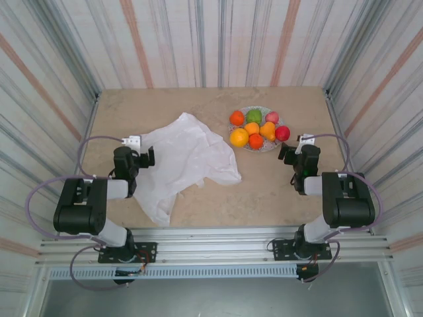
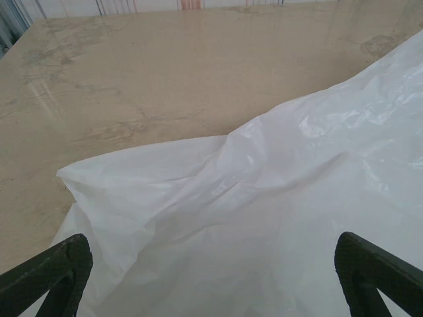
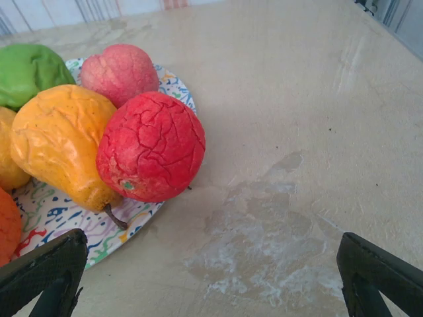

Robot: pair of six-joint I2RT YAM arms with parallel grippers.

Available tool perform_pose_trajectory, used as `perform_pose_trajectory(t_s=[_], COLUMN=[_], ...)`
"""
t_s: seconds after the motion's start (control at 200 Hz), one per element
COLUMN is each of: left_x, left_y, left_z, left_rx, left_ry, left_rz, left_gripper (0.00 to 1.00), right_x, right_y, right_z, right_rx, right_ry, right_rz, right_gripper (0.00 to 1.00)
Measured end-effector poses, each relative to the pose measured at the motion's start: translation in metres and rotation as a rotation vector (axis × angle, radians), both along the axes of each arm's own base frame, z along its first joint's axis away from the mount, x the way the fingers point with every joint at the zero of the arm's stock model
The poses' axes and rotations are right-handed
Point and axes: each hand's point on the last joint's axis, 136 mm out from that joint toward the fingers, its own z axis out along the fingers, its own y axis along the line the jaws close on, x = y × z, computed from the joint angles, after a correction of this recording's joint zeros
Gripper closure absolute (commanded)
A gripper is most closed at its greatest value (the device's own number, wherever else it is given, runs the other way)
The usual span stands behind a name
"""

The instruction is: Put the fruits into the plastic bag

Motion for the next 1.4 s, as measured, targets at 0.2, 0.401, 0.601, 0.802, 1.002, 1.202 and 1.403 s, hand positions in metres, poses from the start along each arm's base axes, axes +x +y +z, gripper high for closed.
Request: perform_pose_trajectory(t_s=[0.2, 0.401, 0.601, 0.802, 1.002, 1.202, 1.403], left_x=[0.0, 0.0, 0.0, 0.0, 0.0, -0.005, -0.009], left_y=[0.0, 0.0, 0.0, 0.0, 0.0, 0.003, 0.019], left_z=[0.0, 0.0, 0.0, 0.0, 0.0, 0.005, 0.073], left_rx=[0.0, 0.0, 0.0, 0.0, 0.0, -0.001, -0.085], left_ry=[0.0, 0.0, 0.0, 0.0, 0.0, 0.017, -0.058], left_rz=[0.0, 0.0, 0.0, 0.0, 0.001, 0.016, 0.132], left_gripper=[0.01, 0.01, 0.01, 0.01, 0.01, 0.01, 0.01], right_x=[0.0, 0.0, 0.0, 0.0, 0.0, -0.006, -0.018], right_y=[0.0, 0.0, 0.0, 0.0, 0.0, -0.006, -0.023], right_z=[0.0, 0.0, 0.0, 0.0, 0.0, 0.007, 0.083], right_rx=[0.0, 0.0, 0.0, 0.0, 0.0, -0.022, 0.037], right_ry=[0.0, 0.0, 0.0, 0.0, 0.0, 0.023, -0.118], right_rz=[0.0, 0.0, 0.0, 0.0, 0.0, -0.044, -0.149], right_gripper=[0.01, 0.01, 0.01, 0.01, 0.01, 0.01, 0.01])
